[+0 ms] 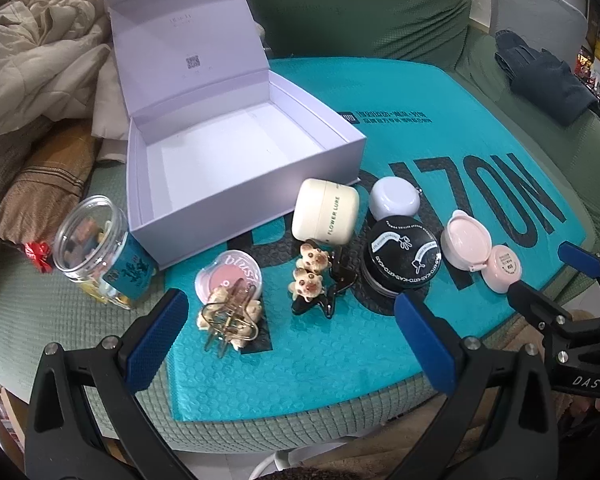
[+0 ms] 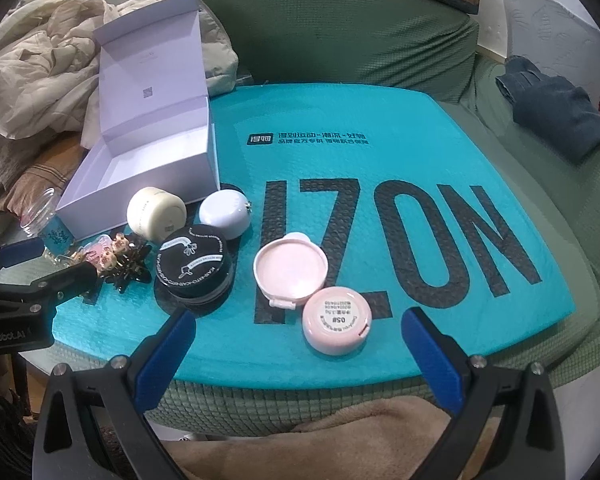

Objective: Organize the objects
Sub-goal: 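Move both tools toward the bear hair clip and pink compact, then grasp the bear hair clip with the left tool while the right tool grasps the small pink compact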

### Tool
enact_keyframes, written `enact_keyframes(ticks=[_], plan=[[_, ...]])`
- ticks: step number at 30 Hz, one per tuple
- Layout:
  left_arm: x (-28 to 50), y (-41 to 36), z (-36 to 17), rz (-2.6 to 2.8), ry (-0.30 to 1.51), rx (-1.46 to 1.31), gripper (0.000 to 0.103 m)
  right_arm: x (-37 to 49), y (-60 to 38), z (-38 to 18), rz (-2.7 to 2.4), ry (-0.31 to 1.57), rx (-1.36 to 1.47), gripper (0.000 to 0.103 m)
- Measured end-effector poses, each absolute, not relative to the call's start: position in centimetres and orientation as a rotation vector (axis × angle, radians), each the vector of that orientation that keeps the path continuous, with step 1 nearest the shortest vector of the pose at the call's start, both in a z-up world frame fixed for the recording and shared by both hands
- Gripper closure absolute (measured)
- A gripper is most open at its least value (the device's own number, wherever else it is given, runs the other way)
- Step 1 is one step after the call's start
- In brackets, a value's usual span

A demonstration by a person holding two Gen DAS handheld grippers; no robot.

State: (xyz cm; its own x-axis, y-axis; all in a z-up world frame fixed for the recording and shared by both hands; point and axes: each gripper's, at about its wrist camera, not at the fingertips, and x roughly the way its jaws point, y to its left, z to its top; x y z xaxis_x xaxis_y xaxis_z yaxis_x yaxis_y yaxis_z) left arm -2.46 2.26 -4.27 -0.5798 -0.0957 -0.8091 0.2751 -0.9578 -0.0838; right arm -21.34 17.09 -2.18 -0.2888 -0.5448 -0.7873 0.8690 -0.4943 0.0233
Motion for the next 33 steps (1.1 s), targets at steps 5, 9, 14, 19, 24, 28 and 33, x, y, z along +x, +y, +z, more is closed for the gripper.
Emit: enact_keyframes(ticks=[5,9,14,19,24,28,33], plan=[[-2.6,2.3,-5.2,-2.598,0.358,1.344,0.0,-21.5,17.2,-2.8,-1.913,0.514,0.964,0.0],[-2.7,2.4,-5.8,-2.587,0.387,1.352,0.0,-21.7,17.3,-3.3,-1.916,0.512,0.98,0.0],[-3.0,2.6,-6.4,-2.535,0.462,1.328,0.0,-22.0,17.3,-4.0,-1.923,0.511,1.001,0.0],[-3.4,2.8,-7.2,-2.477,0.524,1.311,0.0,-22.5,17.3,-4.8,-1.933,0.506,1.024,0.0],[-3.9,3.0,-7.3,-2.492,0.508,1.297,0.0,-22.9,17.0,-5.1,-1.946,0.507,1.027,0.0],[-4.5,3.3,-7.1,-2.534,0.51,1.288,0.0,-23.4,16.8,-5.5,-1.955,0.505,1.029,0.0],[-5.3,3.8,-7.1,-2.568,0.466,1.276,0.005,-23.8,16.7,-5.8,-1.952,0.502,1.024,0.0]])
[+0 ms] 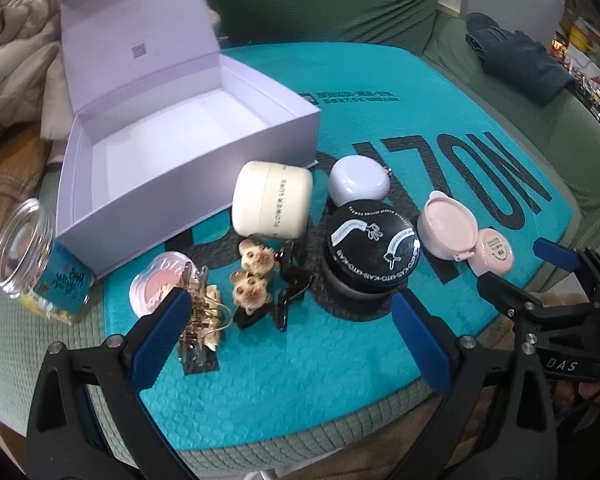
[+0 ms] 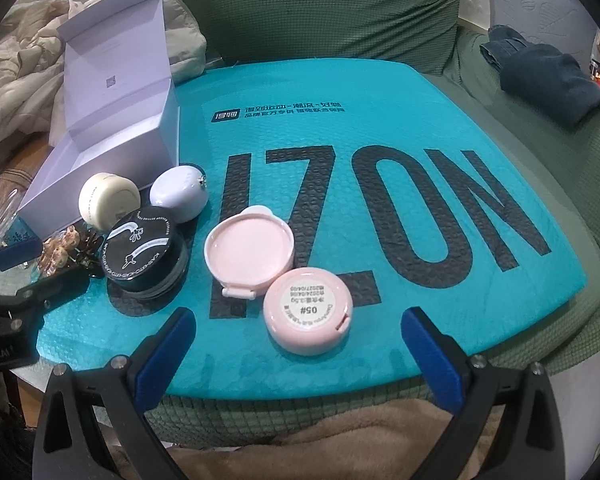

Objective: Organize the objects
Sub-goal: 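Grasp the bear hair clip with the left tool while the right tool grasps the small pink compact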

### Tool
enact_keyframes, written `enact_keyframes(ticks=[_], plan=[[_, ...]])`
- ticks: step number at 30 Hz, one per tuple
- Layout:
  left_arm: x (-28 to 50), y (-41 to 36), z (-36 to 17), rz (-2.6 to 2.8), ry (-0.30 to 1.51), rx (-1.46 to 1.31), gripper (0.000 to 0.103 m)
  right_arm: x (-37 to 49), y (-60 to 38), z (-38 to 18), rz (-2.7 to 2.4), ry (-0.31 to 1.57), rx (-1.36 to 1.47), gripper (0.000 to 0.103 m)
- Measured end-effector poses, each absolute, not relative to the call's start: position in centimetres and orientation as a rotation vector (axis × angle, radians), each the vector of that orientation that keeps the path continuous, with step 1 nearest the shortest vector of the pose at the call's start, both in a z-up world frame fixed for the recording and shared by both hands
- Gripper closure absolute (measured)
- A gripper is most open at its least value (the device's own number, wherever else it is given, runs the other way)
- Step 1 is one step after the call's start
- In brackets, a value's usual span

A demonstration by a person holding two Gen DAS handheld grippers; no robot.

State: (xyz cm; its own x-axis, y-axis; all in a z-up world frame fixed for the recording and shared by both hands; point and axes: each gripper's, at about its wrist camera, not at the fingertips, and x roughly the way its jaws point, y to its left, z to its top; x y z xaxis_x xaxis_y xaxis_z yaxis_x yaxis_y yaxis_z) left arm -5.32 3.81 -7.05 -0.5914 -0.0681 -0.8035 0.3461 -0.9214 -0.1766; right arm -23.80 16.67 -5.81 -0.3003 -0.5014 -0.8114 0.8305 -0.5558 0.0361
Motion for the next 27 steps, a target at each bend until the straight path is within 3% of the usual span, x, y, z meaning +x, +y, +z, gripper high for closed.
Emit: enact_keyframes(ticks=[2,13,19,27], plan=[[-5.6,3.8,-7.0,-2.571,0.451,1.27,0.01,-24.0,16.5,-6.0,-1.954,0.506,1.028,0.001],[-6.4,4.5,-6.7,-2.636,0.383,1.278,0.034,-25.2,15.5,-7.7,-1.897,0.515,1.109,0.03],[-6.4,4.5,-6.7,-2.657,0.44,1.325,0.05,-25.1,15.5,-7.7,-1.888,0.518,1.084,0.046],[-6.6,4.1,-8.4,-2.599,0.559,1.4,0.055,-25.2,15.8,-7.7,-1.873,0.493,1.073,0.051]])
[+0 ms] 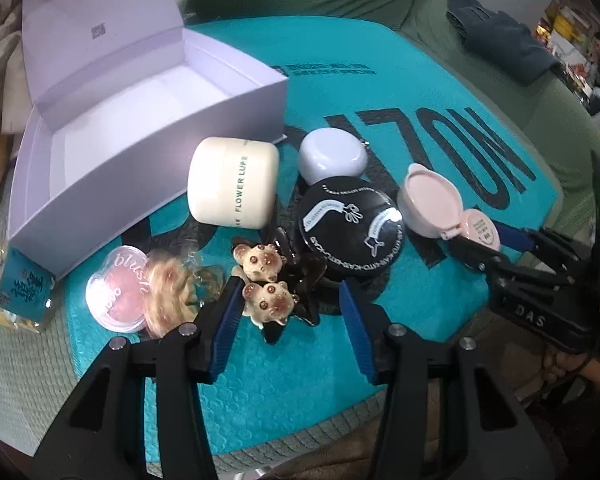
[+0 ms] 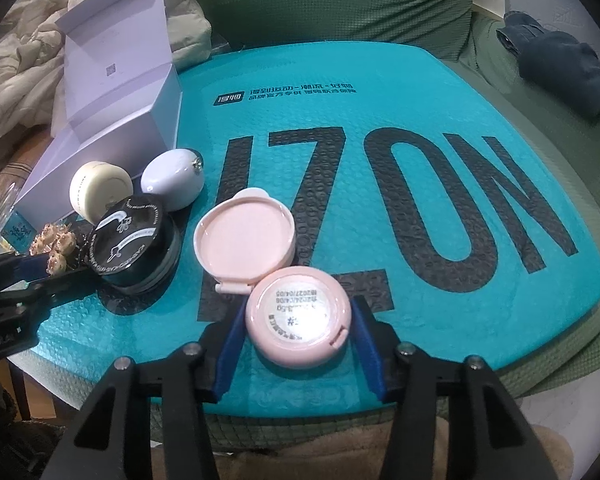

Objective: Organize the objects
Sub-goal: 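Grasp the bear hair clip with the left tool while the right tool grasps the small pink compact, then lift the hair clip and pink compact and carry both toward the white box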

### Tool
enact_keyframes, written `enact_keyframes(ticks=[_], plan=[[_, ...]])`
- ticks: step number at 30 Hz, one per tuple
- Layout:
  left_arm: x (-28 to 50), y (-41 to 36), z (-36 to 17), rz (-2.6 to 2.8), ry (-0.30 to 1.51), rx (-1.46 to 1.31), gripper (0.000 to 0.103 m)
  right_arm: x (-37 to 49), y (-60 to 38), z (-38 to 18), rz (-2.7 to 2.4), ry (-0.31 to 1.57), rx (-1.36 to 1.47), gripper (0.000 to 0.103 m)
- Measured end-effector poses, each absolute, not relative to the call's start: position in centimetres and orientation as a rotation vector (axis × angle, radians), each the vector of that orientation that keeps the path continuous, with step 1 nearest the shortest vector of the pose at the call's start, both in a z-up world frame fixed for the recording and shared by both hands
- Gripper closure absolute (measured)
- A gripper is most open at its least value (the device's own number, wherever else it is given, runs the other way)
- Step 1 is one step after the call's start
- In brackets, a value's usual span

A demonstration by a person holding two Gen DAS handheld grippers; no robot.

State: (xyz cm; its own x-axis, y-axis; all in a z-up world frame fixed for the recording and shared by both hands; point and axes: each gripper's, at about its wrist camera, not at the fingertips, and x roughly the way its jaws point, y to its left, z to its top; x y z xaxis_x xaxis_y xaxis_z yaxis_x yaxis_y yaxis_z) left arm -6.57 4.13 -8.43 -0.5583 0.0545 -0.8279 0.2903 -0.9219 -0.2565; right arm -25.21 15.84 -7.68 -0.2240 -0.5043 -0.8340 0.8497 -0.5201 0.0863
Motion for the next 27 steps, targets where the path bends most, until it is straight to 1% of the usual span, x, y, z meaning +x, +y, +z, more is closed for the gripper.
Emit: enact_keyframes(ticks=[3,6,8,9,12,14,19,21,23,24,25,27], plan=[[-6.9,3.9,-8.8,-2.581,0.591,1.403,0.055,-25.3,15.9,-7.7,-1.871,0.484,1.075,0.051],[-7.3,4.0,-9.0,-2.58,0.578,1.401,0.055,-25.3,16.0,-7.8,-1.869,0.475,1.079,0.05],[-7.5,4.2,-9.1,-2.585,0.55,1.398,0.054,-25.3,15.8,-7.8,-1.856,0.472,1.08,0.046],[-7.7,4.4,-9.1,-2.591,0.528,1.398,0.053,-25.3,15.7,-7.8,-1.851,0.474,1.078,0.043],[-8.3,4.5,-9.7,-2.581,0.519,1.438,0.047,-25.0,15.4,-7.9,-1.85,0.498,1.074,0.039],[-8.6,4.9,-10.0,-2.596,0.504,1.438,0.038,-24.9,15.0,-8.0,-1.854,0.517,1.072,0.037],[-9.0,5.8,-10.0,-2.607,0.419,1.437,0.037,-24.9,14.7,-8.1,-1.885,0.534,1.074,0.035],[-8.9,5.8,-9.9,-2.61,0.419,1.432,0.041,-24.8,14.7,-8.1,-1.892,0.534,1.069,0.036],[-8.8,5.8,-9.8,-2.609,0.414,1.426,0.055,-24.8,15.0,-8.1,-1.909,0.533,1.065,0.045],[-8.7,5.8,-9.7,-2.607,0.408,1.424,0.058,-24.9,15.0,-8.1,-1.914,0.526,1.062,0.051],[-8.6,5.8,-9.7,-2.609,0.41,1.425,0.062,-24.9,15.2,-8.1,-1.91,0.519,1.064,0.051],[-8.6,5.8,-9.7,-2.615,0.424,1.432,0.062,-24.8,15.3,-8.0,-1.907,0.514,1.061,0.051]])
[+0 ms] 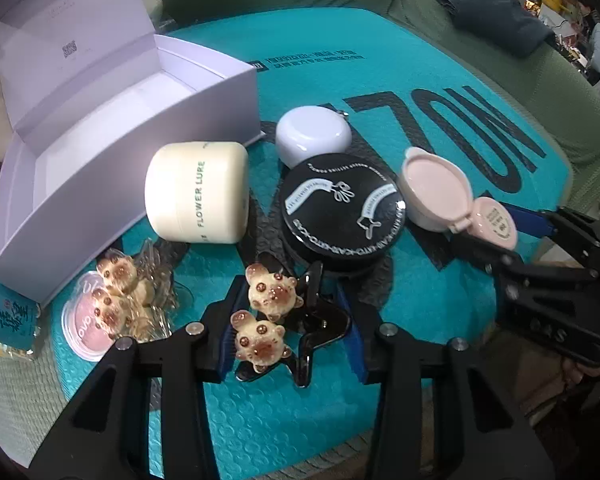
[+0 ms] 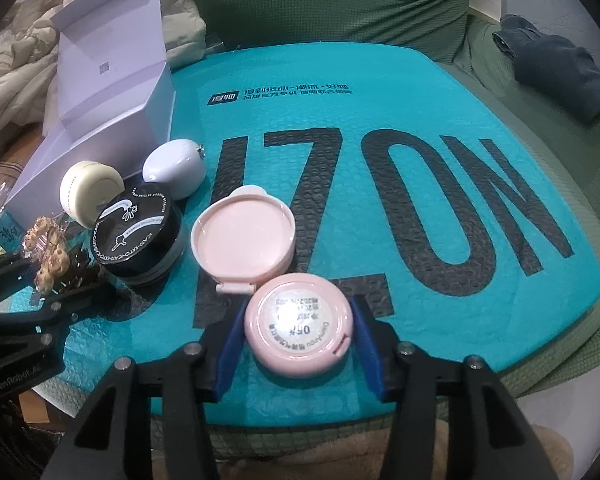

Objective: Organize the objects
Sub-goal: 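Lift the hair clip and pink compact and carry both toward the white box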

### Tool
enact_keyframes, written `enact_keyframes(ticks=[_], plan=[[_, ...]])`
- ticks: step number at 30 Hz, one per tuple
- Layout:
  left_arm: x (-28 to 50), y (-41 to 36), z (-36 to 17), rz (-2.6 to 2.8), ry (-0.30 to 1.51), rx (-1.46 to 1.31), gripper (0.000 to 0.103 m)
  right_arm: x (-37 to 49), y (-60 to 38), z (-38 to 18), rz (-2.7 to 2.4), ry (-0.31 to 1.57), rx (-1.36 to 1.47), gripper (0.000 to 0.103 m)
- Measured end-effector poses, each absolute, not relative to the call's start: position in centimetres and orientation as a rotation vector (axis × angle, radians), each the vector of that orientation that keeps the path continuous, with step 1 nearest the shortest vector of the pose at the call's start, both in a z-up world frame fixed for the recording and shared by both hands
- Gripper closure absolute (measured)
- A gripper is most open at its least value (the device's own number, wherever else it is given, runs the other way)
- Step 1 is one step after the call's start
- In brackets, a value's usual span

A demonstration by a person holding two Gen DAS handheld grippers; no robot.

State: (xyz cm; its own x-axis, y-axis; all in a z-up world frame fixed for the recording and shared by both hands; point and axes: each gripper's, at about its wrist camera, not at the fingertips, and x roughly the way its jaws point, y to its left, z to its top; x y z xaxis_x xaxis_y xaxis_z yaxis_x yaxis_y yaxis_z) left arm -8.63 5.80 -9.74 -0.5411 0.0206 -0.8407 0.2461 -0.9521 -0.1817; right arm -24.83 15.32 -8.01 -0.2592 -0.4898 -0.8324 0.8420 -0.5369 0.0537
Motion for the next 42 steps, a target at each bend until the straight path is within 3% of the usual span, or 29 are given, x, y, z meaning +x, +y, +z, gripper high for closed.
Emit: enact_keyframes(ticks=[15,42], plan=[[-6.7,6.7,-7.3,-2.666,0.404,1.391,0.062,-23.6,17.2,-6.5,-1.916,0.482,1.022,0.051],[-4.6,4.8,-0.1,-2.675,0.328,1.217,0.062,-20.7,15.2,2.3,-1.802,0.467,0.819,0.051]])
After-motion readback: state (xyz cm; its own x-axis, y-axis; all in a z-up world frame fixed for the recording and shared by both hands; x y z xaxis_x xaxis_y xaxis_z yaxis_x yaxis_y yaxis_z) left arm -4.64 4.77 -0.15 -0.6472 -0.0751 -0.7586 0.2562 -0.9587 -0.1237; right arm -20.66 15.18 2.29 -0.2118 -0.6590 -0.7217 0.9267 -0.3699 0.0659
